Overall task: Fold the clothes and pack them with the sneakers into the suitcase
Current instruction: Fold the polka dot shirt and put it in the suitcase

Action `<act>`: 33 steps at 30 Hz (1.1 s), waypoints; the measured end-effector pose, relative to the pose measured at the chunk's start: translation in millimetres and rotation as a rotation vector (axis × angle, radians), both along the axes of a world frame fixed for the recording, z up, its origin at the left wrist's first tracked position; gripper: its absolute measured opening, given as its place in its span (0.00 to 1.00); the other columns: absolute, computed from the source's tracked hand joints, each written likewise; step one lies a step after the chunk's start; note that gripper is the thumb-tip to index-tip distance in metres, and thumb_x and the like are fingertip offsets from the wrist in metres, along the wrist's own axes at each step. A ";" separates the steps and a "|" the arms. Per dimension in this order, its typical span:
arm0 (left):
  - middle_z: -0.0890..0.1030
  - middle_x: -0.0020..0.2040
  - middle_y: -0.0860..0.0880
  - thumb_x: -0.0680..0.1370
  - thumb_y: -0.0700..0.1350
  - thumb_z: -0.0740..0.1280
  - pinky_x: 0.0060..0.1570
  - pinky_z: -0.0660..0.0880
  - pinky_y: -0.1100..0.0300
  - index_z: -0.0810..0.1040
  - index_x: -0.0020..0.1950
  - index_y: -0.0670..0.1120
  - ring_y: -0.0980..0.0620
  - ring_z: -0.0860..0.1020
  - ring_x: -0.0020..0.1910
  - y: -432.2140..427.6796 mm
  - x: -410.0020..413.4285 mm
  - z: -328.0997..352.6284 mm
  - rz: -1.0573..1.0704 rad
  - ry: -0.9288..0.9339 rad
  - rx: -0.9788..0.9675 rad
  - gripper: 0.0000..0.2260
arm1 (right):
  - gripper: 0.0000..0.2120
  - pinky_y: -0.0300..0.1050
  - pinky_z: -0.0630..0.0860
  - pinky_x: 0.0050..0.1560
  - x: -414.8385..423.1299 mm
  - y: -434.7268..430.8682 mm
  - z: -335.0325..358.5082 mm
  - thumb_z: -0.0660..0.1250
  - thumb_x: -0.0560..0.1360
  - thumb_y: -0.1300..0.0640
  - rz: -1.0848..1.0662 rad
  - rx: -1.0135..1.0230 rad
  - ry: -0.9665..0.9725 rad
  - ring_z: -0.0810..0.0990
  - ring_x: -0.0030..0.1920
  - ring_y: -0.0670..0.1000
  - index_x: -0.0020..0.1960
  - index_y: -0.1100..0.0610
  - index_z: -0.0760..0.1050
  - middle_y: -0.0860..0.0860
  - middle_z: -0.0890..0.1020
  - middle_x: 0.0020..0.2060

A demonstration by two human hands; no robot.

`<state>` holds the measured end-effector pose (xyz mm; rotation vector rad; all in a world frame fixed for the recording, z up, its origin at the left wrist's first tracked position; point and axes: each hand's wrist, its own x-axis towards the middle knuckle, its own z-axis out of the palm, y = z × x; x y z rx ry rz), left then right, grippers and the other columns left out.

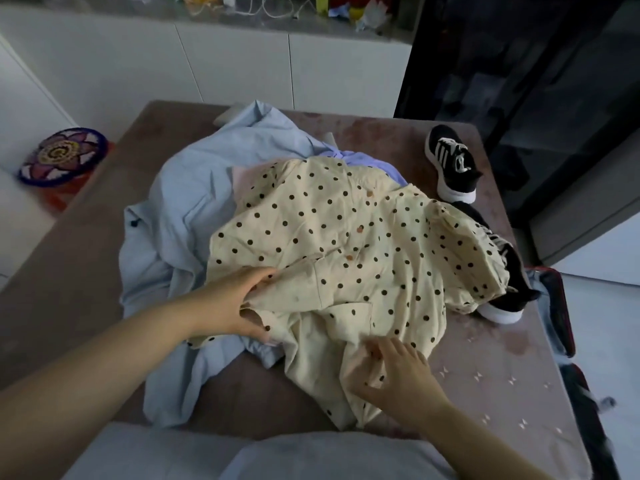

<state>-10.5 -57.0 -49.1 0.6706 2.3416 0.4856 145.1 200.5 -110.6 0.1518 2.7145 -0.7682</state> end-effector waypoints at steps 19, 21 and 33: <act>0.65 0.59 0.58 0.69 0.46 0.75 0.53 0.70 0.68 0.37 0.73 0.62 0.57 0.73 0.51 -9.9 -2.8 9.5 -0.234 -0.091 -0.032 0.51 | 0.17 0.32 0.73 0.41 51.9 -50.3 -6.8 0.57 0.72 0.65 -0.132 -0.267 0.374 0.74 0.48 0.39 0.53 0.48 0.76 0.44 0.74 0.51; 0.64 0.59 0.57 0.71 0.45 0.74 0.55 0.66 0.69 0.39 0.74 0.60 0.58 0.70 0.56 -9.6 -2.4 3.0 -0.191 -0.088 -0.011 0.48 | 0.24 0.36 0.76 0.35 59.7 -46.5 -6.8 0.61 0.66 0.68 0.108 -0.060 0.424 0.73 0.48 0.43 0.54 0.45 0.77 0.42 0.76 0.53; 0.70 0.57 0.53 0.75 0.31 0.59 0.43 0.75 0.60 0.25 0.65 0.68 0.54 0.73 0.41 -31.8 24.6 -16.6 -0.340 0.195 -0.202 0.48 | 0.01 0.45 0.81 0.42 98.7 -4.2 -10.4 0.65 0.76 0.59 -0.625 -0.489 -0.010 0.81 0.37 0.47 0.47 0.54 0.74 0.52 0.81 0.41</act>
